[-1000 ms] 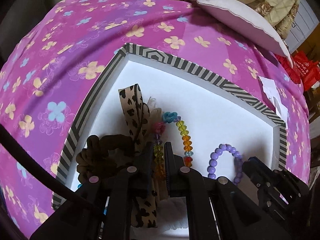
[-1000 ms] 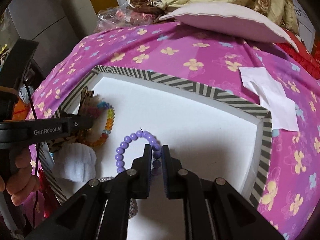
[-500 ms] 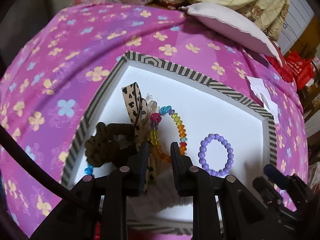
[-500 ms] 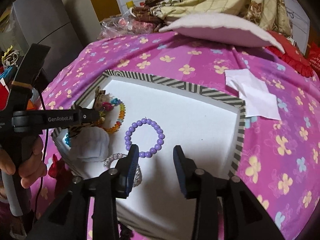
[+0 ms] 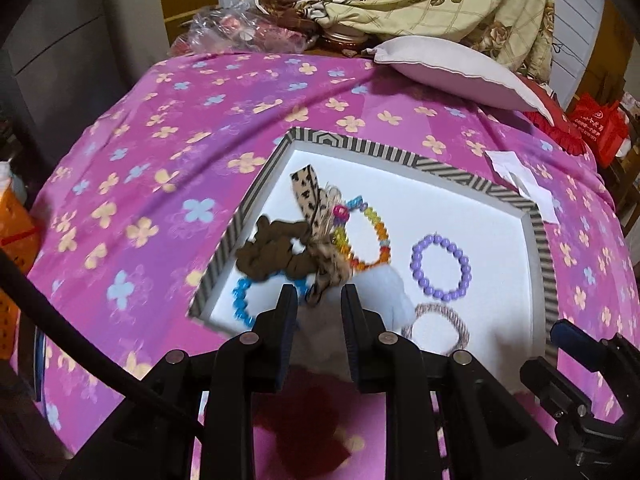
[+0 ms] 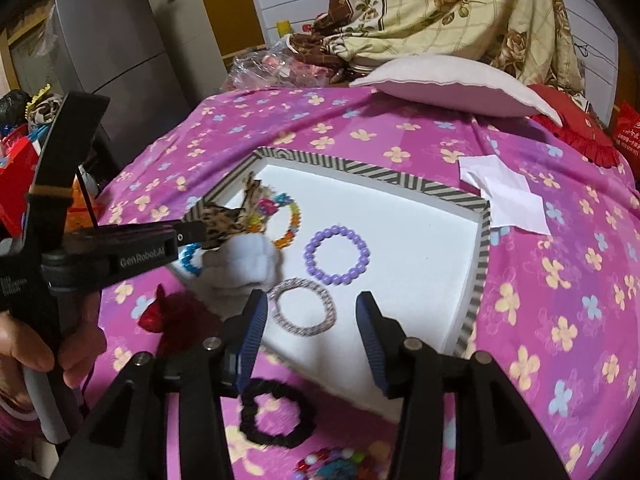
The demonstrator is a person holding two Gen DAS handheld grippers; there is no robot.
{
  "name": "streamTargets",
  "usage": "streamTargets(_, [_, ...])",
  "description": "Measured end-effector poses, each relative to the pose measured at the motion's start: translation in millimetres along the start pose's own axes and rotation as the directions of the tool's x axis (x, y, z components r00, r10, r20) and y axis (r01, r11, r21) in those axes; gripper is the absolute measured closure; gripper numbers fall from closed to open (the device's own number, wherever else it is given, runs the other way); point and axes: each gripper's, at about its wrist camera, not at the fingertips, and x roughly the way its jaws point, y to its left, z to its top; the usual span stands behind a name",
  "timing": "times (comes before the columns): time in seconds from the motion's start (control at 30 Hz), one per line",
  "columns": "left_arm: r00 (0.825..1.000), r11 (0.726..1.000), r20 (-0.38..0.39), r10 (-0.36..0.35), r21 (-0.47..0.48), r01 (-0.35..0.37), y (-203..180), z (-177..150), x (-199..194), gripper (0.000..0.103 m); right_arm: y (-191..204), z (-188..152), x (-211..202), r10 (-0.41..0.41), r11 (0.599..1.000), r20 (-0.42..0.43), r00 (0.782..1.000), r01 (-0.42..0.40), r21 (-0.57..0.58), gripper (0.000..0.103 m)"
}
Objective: Organize jewelry
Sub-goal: 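Withdraw both tools from the box over the remaining jewelry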
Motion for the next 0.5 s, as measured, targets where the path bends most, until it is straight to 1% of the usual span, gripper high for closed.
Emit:
streamTargets(0.07, [1.0, 1.0, 0.017, 0.004, 0.007, -0.004, 3, -11, -9, 0.06, 6, -6, -5, 0.005, 1.0, 0.004, 1.0, -0.005, -0.002, 0.05])
streamTargets(0.13, [0.999, 1.0, 0.037, 0.02, 0.011, -0.02, 4, -19, -16, 0.06, 11, -13, -12, 0.002, 1.0, 0.013, 1.0, -0.002, -0.004, 0.049])
streamTargets(0.3, [0.997, 0.999, 0.066, 0.032, 0.004, -0.033, 12, -38, -34, 0.06, 19, -26, -27, 0.018, 1.0, 0.034, 0.999, -0.018, 0.012, 0.049])
streamTargets(0.43, [0.993, 0.999, 0.111, 0.049, -0.008, -0.048, 17, -54, -50, 0.06, 23, -37, -36, 0.03, 0.999, 0.046, 0.998, -0.032, 0.024, 0.048])
streamTargets(0.5, [0.992, 0.999, 0.115, 0.046, -0.014, -0.045, 19, -62, -56, 0.06, 25, -42, -40, 0.035, 0.999, 0.047, 0.998, -0.036, 0.028, 0.047])
